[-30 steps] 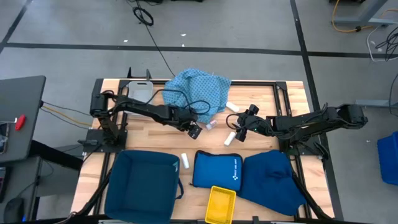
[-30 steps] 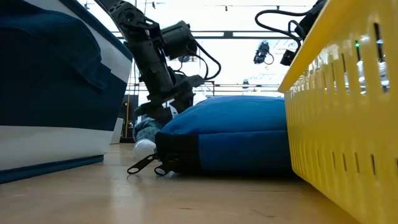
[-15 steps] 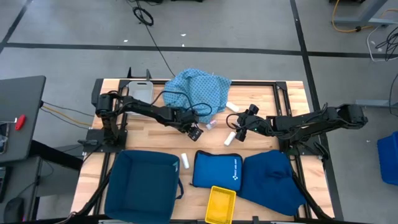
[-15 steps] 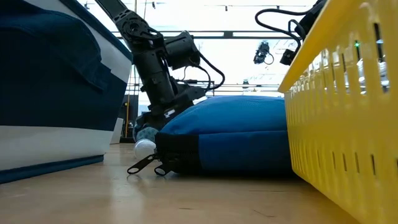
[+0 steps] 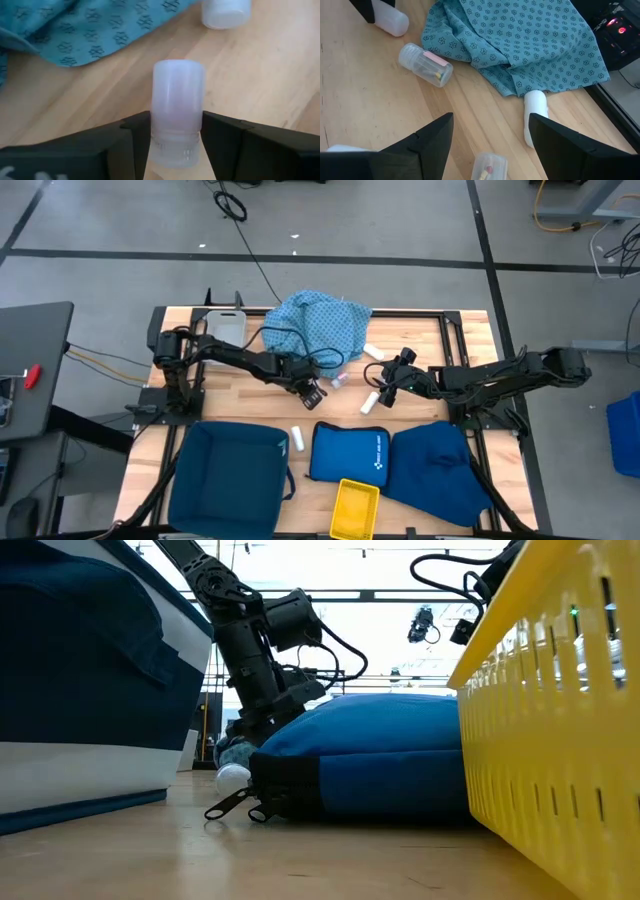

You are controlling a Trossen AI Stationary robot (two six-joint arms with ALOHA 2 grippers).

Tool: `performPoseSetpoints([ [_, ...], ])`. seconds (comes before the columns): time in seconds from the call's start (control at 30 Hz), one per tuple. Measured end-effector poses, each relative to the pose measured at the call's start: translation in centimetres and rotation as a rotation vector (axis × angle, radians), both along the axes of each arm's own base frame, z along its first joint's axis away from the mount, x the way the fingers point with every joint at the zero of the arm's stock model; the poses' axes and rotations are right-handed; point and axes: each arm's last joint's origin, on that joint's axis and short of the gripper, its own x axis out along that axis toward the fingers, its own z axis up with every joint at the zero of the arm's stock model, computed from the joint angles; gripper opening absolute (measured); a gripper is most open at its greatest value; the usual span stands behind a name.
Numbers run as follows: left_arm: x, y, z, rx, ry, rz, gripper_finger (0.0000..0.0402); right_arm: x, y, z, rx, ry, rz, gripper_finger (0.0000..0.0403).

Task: Pick & place medical supplies in basket/bin
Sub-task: Put the white pill bottle into the gray bin

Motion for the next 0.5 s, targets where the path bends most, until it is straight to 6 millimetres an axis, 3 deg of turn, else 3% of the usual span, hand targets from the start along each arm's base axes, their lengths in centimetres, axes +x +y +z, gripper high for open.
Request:
performPoseSetpoints([
  [0.23,0.5,-1.5,1.6,0.155,-0.068,-0.170,0.0150,0.0,0.0,0.0,0.001,-0.004,-0.001,0.0270],
  [0.37,0.9,-2.7,3.6,0.310,-0.243,-0.275,0.0150,0.0,0.0,0.0,0.002,-0.008,-0.002,0.0270],
  [0.5,0.1,-3.2,4.1,0.370,-0.466,-0.303,0.0150,0.1,0.0,0.1,0.002,-0.014,-0.001,0.0270],
])
